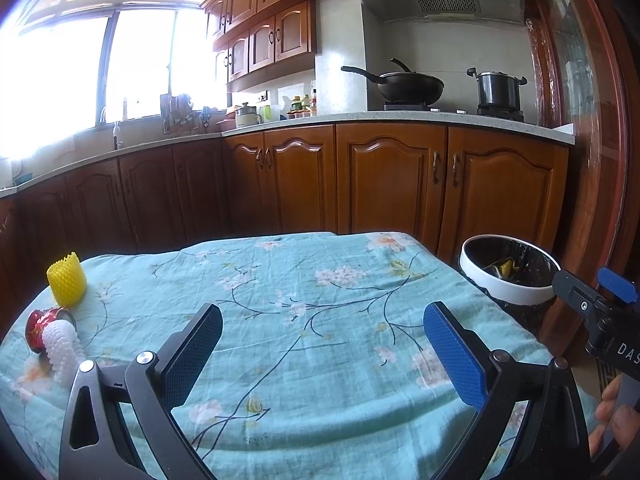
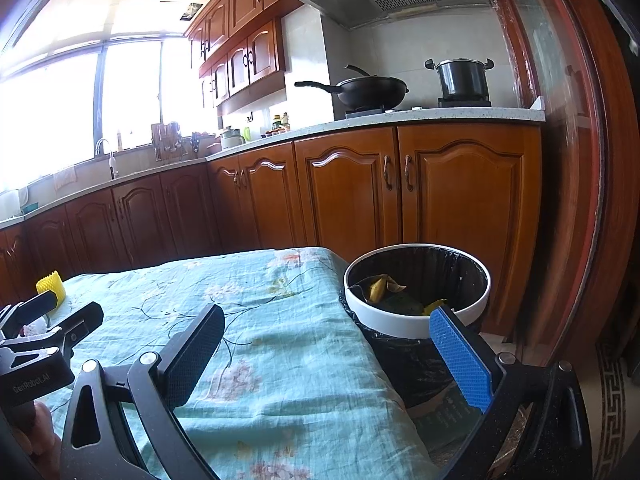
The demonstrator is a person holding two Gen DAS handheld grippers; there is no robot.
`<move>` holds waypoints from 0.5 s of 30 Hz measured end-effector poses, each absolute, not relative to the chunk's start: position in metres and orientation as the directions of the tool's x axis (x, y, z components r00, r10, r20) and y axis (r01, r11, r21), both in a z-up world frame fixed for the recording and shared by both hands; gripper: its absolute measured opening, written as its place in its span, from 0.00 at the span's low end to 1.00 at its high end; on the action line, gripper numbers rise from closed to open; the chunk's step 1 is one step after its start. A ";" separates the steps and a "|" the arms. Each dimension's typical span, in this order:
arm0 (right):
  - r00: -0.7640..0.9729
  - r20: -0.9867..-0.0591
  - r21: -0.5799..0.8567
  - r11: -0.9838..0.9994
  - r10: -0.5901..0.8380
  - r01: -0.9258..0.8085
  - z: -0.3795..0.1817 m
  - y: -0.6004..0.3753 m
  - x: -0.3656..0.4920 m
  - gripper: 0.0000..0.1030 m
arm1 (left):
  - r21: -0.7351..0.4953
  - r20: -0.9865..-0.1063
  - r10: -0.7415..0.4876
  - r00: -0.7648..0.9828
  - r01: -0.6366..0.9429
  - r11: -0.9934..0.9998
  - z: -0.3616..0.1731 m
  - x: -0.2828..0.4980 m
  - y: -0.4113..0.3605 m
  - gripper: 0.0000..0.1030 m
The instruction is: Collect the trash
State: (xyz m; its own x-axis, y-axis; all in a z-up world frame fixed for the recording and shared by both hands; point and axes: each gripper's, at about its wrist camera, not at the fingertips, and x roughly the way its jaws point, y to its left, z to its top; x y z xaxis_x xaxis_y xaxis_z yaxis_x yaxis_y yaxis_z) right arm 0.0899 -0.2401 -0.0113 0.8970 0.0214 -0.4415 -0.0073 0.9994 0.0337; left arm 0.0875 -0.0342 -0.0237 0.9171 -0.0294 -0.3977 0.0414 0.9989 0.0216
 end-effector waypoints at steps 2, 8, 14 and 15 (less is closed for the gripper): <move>0.896 -0.444 0.035 0.999 0.022 -0.007 -0.011 -0.240 0.090 1.00 | 0.020 -0.397 -0.031 0.917 0.042 0.999 -0.023 0.087 -0.034 0.98; 0.896 -0.443 0.040 0.999 0.026 -0.009 -0.010 -0.239 0.089 1.00 | 0.021 -0.399 -0.029 0.917 0.041 0.999 -0.023 0.088 -0.033 0.99; 0.897 -0.440 0.048 0.999 0.031 -0.010 -0.009 -0.238 0.089 1.00 | 0.019 -0.400 -0.033 0.916 0.044 0.999 -0.023 0.086 -0.033 0.99; 0.897 -0.441 0.049 0.999 0.032 -0.011 -0.008 -0.239 0.089 1.00 | 0.020 -0.401 -0.033 0.915 0.044 0.999 -0.023 0.086 -0.033 0.99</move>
